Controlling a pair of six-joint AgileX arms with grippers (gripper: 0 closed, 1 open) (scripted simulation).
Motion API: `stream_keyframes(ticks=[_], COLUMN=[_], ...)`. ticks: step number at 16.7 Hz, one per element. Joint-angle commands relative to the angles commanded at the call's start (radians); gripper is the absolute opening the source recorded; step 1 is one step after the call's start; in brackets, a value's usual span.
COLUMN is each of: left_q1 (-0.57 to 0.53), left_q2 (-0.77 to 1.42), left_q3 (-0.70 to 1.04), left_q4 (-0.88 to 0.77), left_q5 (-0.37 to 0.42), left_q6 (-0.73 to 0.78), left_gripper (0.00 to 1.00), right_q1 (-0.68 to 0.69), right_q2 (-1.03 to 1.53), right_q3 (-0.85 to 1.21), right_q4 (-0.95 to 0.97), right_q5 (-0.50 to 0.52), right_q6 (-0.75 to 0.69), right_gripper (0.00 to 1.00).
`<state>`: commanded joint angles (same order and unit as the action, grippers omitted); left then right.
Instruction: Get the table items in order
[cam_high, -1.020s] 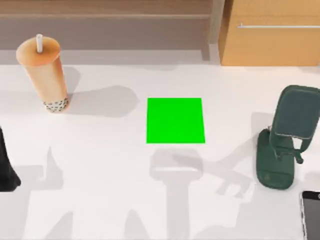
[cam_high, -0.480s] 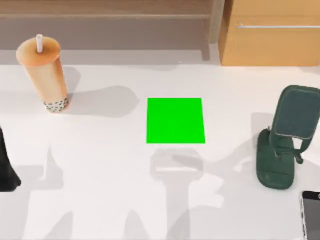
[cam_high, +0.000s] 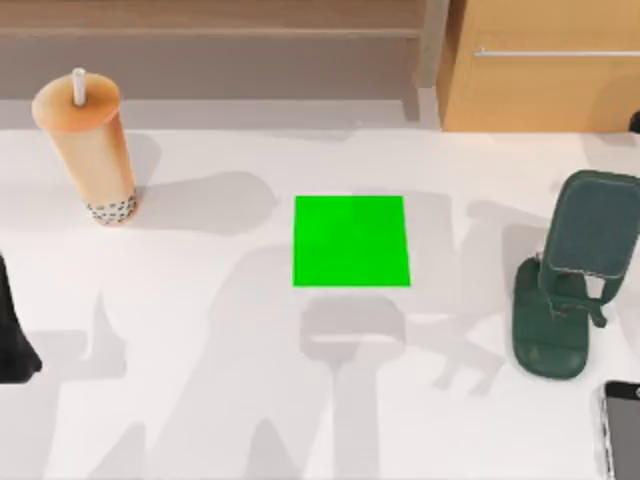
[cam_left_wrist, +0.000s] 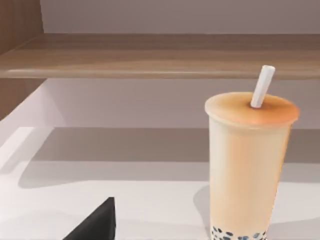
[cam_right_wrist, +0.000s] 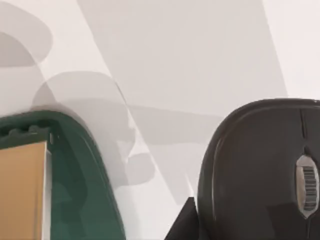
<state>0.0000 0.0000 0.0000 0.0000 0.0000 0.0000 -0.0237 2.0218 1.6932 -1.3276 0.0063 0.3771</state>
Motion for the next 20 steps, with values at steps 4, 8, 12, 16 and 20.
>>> stream_keyframes(ticks=[4, 8, 12, 16, 20], left_q1=[0.0, 0.0, 0.0, 0.0, 0.0], left_q2=[0.0, 0.0, 0.0, 0.0, 0.0], left_q3=[0.0, 0.0, 0.0, 0.0, 0.0], left_q4=[0.0, 0.0, 0.0, 0.0, 0.0], left_q5=[0.0, 0.0, 0.0, 0.0, 0.0], left_q6=[0.0, 0.0, 0.0, 0.0, 0.0], left_gripper=[1.0, 1.0, 1.0, 1.0, 1.0], right_q1=[0.191, 0.385, 0.533, 0.607, 0.618], right_q2=[0.251, 0.454, 0.65, 0.809, 0.839], right_q3=[0.354, 0.685, 0.981, 1.174, 1.209], right_q4=[-0.123, -0.227, -0.277, -0.281, -0.277], right_q5=[-0.013, -0.025, -0.02, -0.001, 0.006], right_q6=[0.055, 0.11, 0.163, 0.205, 0.216], right_gripper=[0.0, 0.0, 0.0, 0.0, 0.0])
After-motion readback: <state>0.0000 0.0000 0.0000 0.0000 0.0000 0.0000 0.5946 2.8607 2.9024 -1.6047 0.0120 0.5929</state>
